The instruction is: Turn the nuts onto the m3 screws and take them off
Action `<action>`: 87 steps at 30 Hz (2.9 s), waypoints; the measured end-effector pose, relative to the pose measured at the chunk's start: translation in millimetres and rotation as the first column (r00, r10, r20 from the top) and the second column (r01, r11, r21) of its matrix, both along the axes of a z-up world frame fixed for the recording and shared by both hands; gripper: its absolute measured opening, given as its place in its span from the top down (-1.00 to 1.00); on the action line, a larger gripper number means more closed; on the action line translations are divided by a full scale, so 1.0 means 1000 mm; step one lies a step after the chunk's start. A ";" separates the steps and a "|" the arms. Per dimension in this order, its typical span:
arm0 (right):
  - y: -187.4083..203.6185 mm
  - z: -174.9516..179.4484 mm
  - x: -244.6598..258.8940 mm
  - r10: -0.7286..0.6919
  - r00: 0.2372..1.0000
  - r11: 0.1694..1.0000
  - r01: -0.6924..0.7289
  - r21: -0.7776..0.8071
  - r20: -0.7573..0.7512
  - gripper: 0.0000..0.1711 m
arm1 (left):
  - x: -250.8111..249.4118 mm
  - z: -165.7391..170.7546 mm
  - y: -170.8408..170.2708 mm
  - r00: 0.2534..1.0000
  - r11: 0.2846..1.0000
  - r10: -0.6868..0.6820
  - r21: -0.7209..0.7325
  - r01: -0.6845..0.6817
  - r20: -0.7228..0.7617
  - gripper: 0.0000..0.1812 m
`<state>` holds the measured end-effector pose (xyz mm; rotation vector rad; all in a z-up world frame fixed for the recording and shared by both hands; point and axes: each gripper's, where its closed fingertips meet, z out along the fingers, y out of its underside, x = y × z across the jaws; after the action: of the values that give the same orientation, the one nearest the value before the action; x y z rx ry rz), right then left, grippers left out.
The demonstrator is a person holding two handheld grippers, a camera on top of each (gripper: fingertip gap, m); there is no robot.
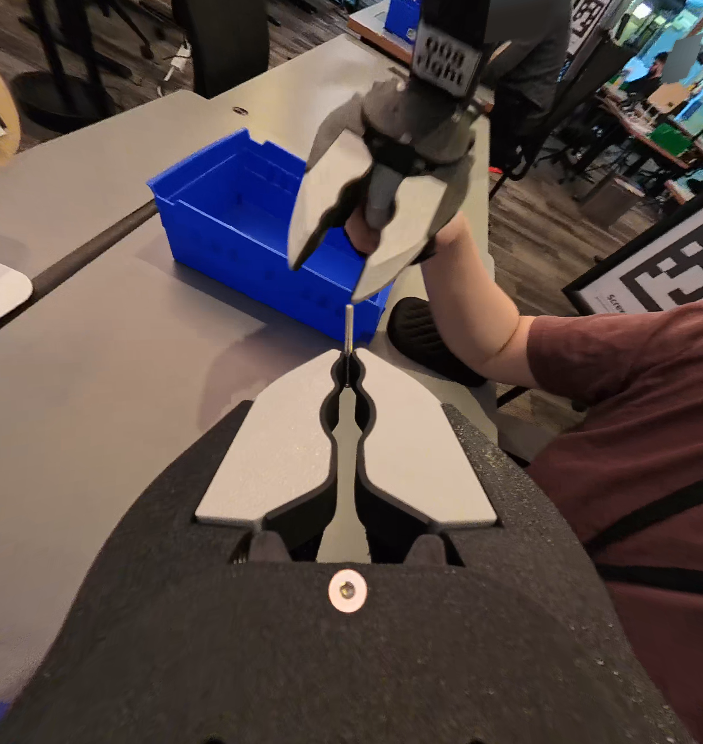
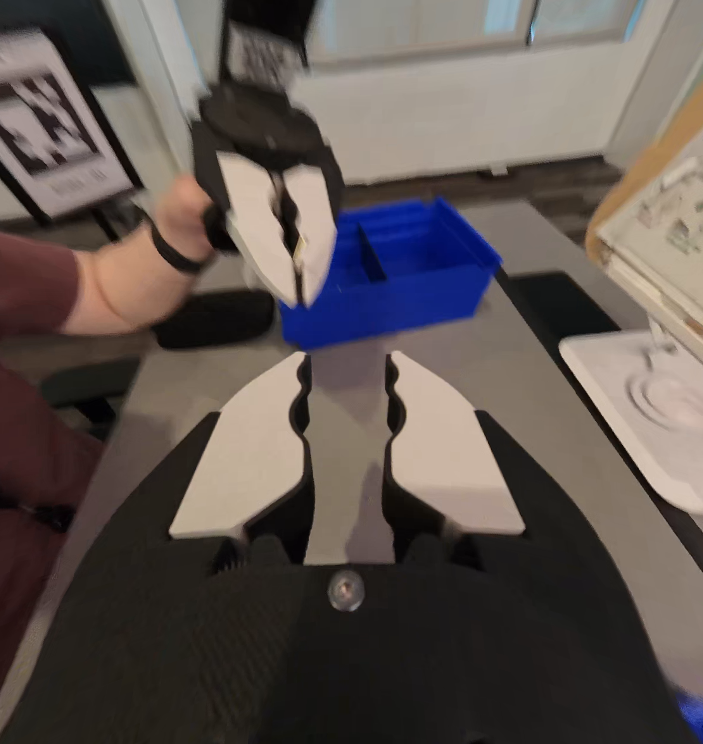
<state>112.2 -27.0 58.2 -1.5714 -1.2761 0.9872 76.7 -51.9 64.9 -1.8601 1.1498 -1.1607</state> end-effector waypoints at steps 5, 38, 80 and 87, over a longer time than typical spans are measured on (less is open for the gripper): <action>0.017 -0.082 0.001 -0.063 0.907 0.998 0.048 0.045 0.416 0.67 | -0.030 0.024 0.017 0.997 0.995 0.066 0.074 -0.068 0.028 0.98; 0.001 -0.221 -0.003 0.139 0.474 0.990 -0.092 -0.109 0.870 0.85 | -0.113 0.042 0.031 0.969 0.947 0.248 0.208 -0.243 0.007 0.98; -0.027 -0.027 -0.012 0.135 0.937 0.955 -0.209 0.210 0.321 0.93 | 0.017 -0.086 0.007 0.912 0.923 -0.091 0.310 0.228 -0.399 0.98; -0.028 -0.042 -0.019 0.165 0.916 0.945 -0.253 0.208 0.366 0.93 | 0.019 -0.088 0.001 0.899 0.908 -0.103 0.329 0.260 -0.425 0.98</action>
<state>93.3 -54.7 16.0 -1.4672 -1.7724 0.6577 95.7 -50.8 -22.8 -1.7468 1.6802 -0.5928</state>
